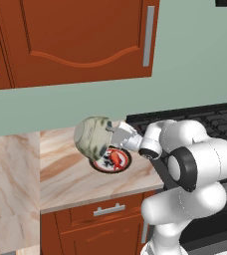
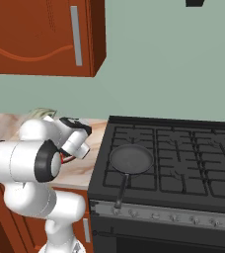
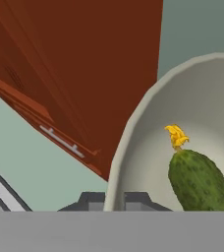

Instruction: Place the fish on the plate and place the cucumber on the same plate.

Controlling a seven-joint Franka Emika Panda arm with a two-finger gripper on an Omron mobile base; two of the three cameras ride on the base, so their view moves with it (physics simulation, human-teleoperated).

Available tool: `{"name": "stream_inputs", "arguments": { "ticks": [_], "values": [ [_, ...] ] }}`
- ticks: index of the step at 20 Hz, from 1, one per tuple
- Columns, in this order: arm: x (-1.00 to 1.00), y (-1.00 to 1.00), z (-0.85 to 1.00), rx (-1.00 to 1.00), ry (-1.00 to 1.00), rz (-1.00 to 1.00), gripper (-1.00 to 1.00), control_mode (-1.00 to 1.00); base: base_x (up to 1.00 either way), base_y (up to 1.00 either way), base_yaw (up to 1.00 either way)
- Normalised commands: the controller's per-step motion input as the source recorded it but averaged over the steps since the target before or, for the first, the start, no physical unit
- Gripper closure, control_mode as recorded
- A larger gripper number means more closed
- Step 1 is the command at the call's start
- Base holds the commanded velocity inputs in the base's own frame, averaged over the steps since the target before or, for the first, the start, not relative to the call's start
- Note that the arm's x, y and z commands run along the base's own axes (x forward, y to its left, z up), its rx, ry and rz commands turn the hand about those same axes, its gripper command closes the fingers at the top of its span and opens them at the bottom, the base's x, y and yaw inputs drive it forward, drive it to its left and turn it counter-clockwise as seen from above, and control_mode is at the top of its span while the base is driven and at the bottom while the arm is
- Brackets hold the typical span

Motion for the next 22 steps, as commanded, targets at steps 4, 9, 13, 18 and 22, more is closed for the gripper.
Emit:
{"name": "stream_inputs", "arguments": {
  "ticks": [4, 9, 13, 18, 22],
  "values": [
    [0.05, -0.22, 0.10, 0.00, 0.00, 0.00, 1.00, -1.00, 0.00, 0.00, 0.00],
    [0.00, -0.18, 0.17, 0.00, 0.02, 0.00, 1.00, -1.00, 0.00, 0.00, 0.00],
    [0.00, -0.05, 0.16, 0.15, 0.12, 0.00, 1.00, -1.00, 0.00, 0.00, 0.00],
    [0.00, -0.01, 0.19, 0.22, 0.11, -0.02, 1.00, -1.00, 0.00, 0.00, 0.00],
    [0.00, -0.03, 0.19, 0.17, 0.07, 0.00, 1.00, -1.00, 0.00, 0.00, 0.00]
  ]
}}
